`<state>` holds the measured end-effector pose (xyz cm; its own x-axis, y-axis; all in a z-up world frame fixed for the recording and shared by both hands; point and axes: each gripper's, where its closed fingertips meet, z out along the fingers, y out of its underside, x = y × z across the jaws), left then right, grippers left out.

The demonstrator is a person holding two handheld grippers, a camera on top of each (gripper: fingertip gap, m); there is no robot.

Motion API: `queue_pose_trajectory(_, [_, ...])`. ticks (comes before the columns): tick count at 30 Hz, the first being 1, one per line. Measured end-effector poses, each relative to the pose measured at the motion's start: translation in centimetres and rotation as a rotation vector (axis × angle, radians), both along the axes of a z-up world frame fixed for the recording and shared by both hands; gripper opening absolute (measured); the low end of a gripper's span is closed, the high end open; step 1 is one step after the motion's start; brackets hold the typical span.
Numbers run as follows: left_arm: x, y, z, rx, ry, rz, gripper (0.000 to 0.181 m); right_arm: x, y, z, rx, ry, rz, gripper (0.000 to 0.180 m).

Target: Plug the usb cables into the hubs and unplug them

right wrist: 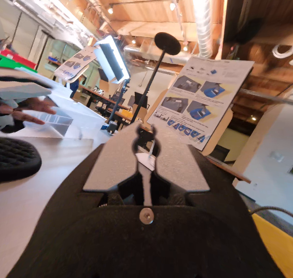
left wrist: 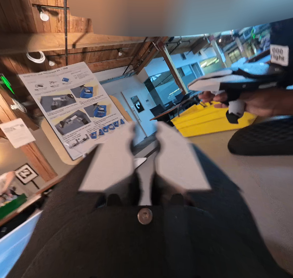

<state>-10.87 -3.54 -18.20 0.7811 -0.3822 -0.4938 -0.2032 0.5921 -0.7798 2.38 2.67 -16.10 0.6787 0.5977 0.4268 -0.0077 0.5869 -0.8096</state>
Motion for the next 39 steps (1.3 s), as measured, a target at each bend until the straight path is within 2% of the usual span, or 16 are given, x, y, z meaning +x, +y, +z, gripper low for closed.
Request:
queue_pose_trajectory(1, [0.2, -0.1, -0.4, -0.004, 0.040, 0.004, 0.000, 0.4, 0.3, 0.5, 0.006, 0.051, -0.017, 0.043])
queue_pose_trajectory(3, [1.3, 0.0, -1.5, -0.066, 0.095, -0.044, 0.000, 1.6, 0.5, 1.8, 0.048, 0.170, -0.029, 0.089])
queue_pose_trajectory(8, [0.5, -0.5, 0.4, 0.045, 0.008, -0.006, 0.067, 0.9, -0.7, 0.5, -0.068, 0.079, 0.135, 0.000])
queue_pose_trajectory(9, [0.2, -0.5, 0.8, 0.037, -0.046, -0.027, 0.080, 0.6, -0.4, 0.1, -0.107, 0.080, 0.148, 0.000])
queue_pose_trajectory(10, [0.0, -0.6, 0.9, 0.007, -0.086, -0.068, 0.068, 0.6, 0.3, -0.3, -0.148, 0.092, 0.125, 0.000])
queue_pose_trajectory(11, [0.3, -1.1, 0.5, -0.030, -0.082, -0.133, 0.011, 0.8, 1.0, -0.4, -0.160, 0.110, 0.097, 0.019])
queue_pose_trajectory(13, [1.8, -1.9, -0.5, -0.145, -0.039, -0.270, 0.000, 1.5, 1.6, 0.6, -0.121, 0.212, 0.068, 0.084])
queue_pose_trajectory(17, [1.9, -0.6, -1.0, -0.089, -0.002, -0.166, 0.025, 1.5, 1.1, -0.1, -0.193, 0.180, 0.156, 0.001])
queue_pose_trajectory(20, [0.4, 1.1, -1.1, -0.157, -0.064, -0.070, 0.052, 0.6, -0.4, -0.1, -0.223, 0.147, 0.281, 0.000])
queue_pose_trajectory(24, [-1.2, 0.4, 1.0, -0.205, -0.321, -0.190, 0.080, 1.4, 1.6, 0.4, -0.239, 0.284, 0.187, 0.092])
queue_pose_trajectory(27, [-1.6, -0.5, 1.0, -0.261, -0.324, -0.257, 0.000, 2.2, 2.2, 0.7, -0.260, 0.362, 0.170, 0.113])
queue_pose_trajectory(30, [-1.4, -0.1, 0.5, -0.303, -0.329, -0.270, 0.001, 2.9, 2.2, 0.7, -0.254, 0.379, 0.167, 0.099])
queue_pose_trajectory(32, [-1.6, 0.1, 0.7, -0.284, -0.355, -0.248, 0.023, 1.3, 0.5, -0.5, -0.336, 0.241, 0.320, 0.000])
queue_pose_trajectory(36, [-2.8, 0.8, 1.3, -0.311, -0.446, -0.226, 0.082, -1.3, -0.4, -2.8, -0.500, 0.091, 0.446, 0.003])
queue_pose_trajectory(37, [-2.8, 0.8, 1.1, -0.339, -0.453, -0.245, 0.070, -1.9, 0.0, -3.6, -0.550, 0.062, 0.436, 0.019])
queue_pose_trajectory(39, [-2.3, 0.0, 0.8, -0.337, -0.412, -0.292, 0.002, -2.4, 1.3, -4.5, -0.614, 0.077, 0.381, 0.082])
